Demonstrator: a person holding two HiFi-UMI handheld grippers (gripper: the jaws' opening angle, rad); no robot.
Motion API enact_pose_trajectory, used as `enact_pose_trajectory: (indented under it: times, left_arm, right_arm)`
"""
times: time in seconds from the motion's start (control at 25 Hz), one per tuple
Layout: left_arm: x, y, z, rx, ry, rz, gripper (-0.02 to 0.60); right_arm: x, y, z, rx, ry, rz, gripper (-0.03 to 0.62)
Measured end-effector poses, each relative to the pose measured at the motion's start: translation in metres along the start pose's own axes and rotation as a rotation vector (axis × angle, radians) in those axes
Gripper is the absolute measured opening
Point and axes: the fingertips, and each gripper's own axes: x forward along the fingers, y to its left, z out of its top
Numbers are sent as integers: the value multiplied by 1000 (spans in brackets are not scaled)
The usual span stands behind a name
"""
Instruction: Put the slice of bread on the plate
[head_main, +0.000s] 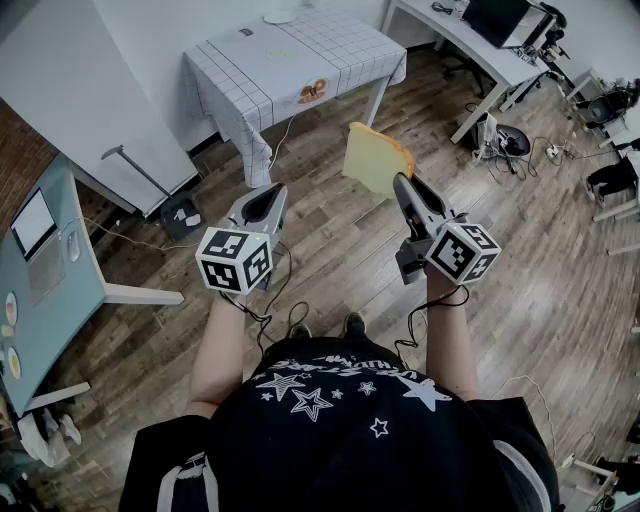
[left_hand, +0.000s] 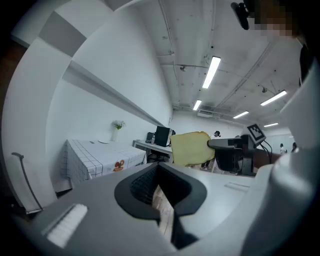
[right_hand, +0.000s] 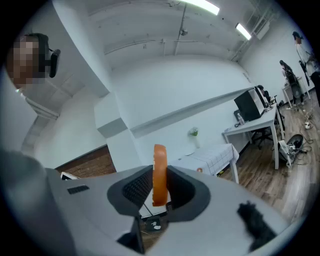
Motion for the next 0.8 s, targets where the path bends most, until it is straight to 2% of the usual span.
enact_pose_trajectory:
  times: [0.16, 0.28, 0.56, 0.8]
  left_arm:
    - [-8, 6, -1, 56, 0, 14, 9]
    - [-12, 8, -3, 78, 3, 15, 9]
    - [-18, 10, -12, 117, 6, 3, 9]
    - [-25, 8, -21, 120, 6, -13, 9]
  right_arm:
    - [1, 8, -13, -25, 13, 6, 91]
    - [4, 11, -26, -5, 30, 12, 91]
    - [7, 20, -46, 5, 38, 20, 91]
    - [3, 24, -58, -7, 46, 21, 91]
